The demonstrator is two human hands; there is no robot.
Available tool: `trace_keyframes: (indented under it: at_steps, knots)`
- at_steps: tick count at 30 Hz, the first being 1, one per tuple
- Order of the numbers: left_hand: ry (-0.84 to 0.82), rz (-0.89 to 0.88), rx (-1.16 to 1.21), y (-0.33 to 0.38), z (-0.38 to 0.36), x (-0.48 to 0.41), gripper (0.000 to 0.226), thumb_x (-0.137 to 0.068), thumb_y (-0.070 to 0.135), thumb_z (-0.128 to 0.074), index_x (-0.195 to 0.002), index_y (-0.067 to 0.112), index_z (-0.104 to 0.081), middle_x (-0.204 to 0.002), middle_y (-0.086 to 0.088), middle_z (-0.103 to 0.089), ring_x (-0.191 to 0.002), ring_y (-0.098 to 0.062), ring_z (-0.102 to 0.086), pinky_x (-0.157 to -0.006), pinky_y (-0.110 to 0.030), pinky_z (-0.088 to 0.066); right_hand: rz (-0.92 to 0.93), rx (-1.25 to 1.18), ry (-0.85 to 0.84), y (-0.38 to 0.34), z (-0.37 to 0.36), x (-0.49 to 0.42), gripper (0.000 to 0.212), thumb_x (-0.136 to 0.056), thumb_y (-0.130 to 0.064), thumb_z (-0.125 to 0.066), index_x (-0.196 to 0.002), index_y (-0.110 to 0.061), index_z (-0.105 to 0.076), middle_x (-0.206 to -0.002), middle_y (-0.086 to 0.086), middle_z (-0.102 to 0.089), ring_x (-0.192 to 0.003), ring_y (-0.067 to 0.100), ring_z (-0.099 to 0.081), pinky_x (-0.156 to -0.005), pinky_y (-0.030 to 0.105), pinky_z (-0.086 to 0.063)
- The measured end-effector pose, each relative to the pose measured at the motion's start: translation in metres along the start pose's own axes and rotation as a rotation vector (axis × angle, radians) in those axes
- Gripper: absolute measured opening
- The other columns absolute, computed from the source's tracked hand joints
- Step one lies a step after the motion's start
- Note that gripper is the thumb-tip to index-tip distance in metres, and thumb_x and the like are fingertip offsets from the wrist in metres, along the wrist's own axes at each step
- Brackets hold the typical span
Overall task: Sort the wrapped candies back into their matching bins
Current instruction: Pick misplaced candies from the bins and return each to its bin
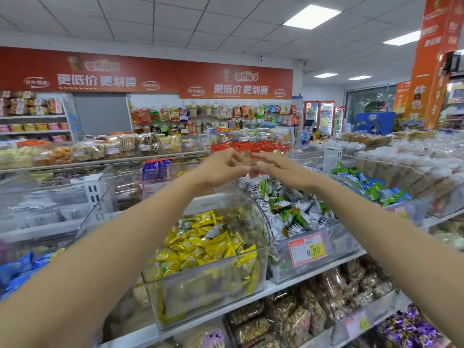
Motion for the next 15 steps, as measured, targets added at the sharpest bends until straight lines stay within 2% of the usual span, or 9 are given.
trace_keyframes:
  at_steps: [2, 3, 4, 6, 8, 10, 12, 15]
  knots:
    - [0.081, 0.053, -0.061, -0.018, 0.016, 0.004, 0.025, -0.091, 0.026, -0.065, -0.101, 0.003, -0.065, -0.091, -0.008, -0.064, -0.078, -0.018, -0.058, -0.074, -0.030, -0.049, 0.050, 0.008, -0.056, -0.019, -0.011, 0.000, 0.060, -0.098, -0.054, -0.034, -0.151, -0.026, -0.028, -0.155, -0.005, -0.030, -0.139, 0.011, -0.031, -0.116, 0.037, -0.023]
    - [0.008, 0.093, -0.102, -0.029, 0.018, 0.005, 0.023, -0.091, 0.020, -0.064, -0.098, -0.002, -0.068, -0.087, -0.011, -0.064, -0.073, -0.019, -0.057, -0.069, -0.029, -0.050, 0.059, 0.047, -0.111, -0.025, -0.018, -0.002, 0.058, -0.099, -0.052, -0.035, -0.150, -0.026, -0.029, -0.156, -0.006, -0.028, -0.138, 0.010, -0.030, -0.115, 0.034, -0.023]
    - [-0.132, 0.150, -0.140, -0.038, 0.014, 0.008, 0.022, -0.092, 0.017, -0.063, -0.101, -0.003, -0.069, -0.090, -0.013, -0.066, -0.073, -0.019, -0.058, -0.069, -0.029, -0.051, 0.074, 0.091, -0.169, -0.027, -0.025, -0.004, 0.057, -0.099, -0.052, -0.036, -0.150, -0.027, -0.030, -0.157, -0.007, -0.027, -0.139, 0.010, -0.029, -0.115, 0.034, -0.023]
    - [-0.428, 0.268, -0.234, -0.053, -0.004, 0.016, 0.028, -0.094, 0.020, -0.062, -0.114, 0.002, -0.067, -0.110, -0.012, -0.068, -0.091, -0.023, -0.064, -0.078, -0.031, -0.054, 0.057, 0.140, -0.240, -0.026, -0.034, -0.006, 0.056, -0.098, -0.053, -0.038, -0.149, -0.030, -0.033, -0.157, -0.007, -0.028, -0.141, 0.013, -0.029, -0.112, 0.033, -0.024]
    - [-0.570, 0.328, -0.321, -0.060, -0.023, 0.021, 0.042, -0.093, 0.026, -0.064, -0.130, 0.007, -0.058, -0.127, -0.011, -0.061, -0.112, -0.027, -0.061, -0.085, -0.033, -0.054, 0.052, 0.119, -0.231, -0.024, -0.036, -0.008, 0.056, -0.097, -0.053, -0.040, -0.148, -0.031, -0.034, -0.156, -0.007, -0.030, -0.141, 0.014, -0.030, -0.109, 0.031, -0.025]
    - [-0.645, 0.349, -0.337, -0.061, -0.038, 0.024, 0.056, -0.093, 0.026, -0.063, -0.143, 0.010, -0.043, -0.139, -0.010, -0.051, -0.122, -0.029, -0.054, -0.091, -0.035, -0.052, 0.054, 0.087, -0.229, -0.022, -0.036, -0.008, 0.055, -0.097, -0.053, -0.041, -0.148, -0.032, -0.034, -0.156, -0.009, -0.030, -0.141, 0.013, -0.030, -0.108, 0.030, -0.025]
    - [-0.711, 0.346, -0.374, -0.061, -0.047, 0.024, 0.059, -0.094, 0.022, -0.062, -0.146, 0.009, -0.037, -0.141, -0.012, -0.050, -0.115, -0.028, -0.056, -0.091, -0.034, -0.051, 0.058, 0.064, -0.232, -0.020, -0.035, -0.007, 0.054, -0.097, -0.053, -0.040, -0.147, -0.033, -0.034, -0.156, -0.010, -0.030, -0.140, 0.012, -0.030, -0.109, 0.031, -0.026]
    - [-0.757, 0.332, -0.489, -0.058, -0.050, 0.022, 0.053, -0.095, 0.022, -0.060, -0.141, 0.001, -0.044, -0.133, -0.016, -0.056, -0.094, -0.022, -0.057, -0.082, -0.030, -0.051, 0.052, 0.052, -0.225, -0.016, -0.035, -0.005, 0.053, -0.096, -0.055, -0.039, -0.146, -0.037, -0.035, -0.155, -0.011, -0.030, -0.140, 0.012, -0.031, -0.113, 0.037, -0.027]
Point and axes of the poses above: each hand's wrist, its own x-axis away from the middle knuckle, its own z-axis out of the back of the hand, y = z × x, the point moved 4 cm from there along -x, towards the middle knuckle
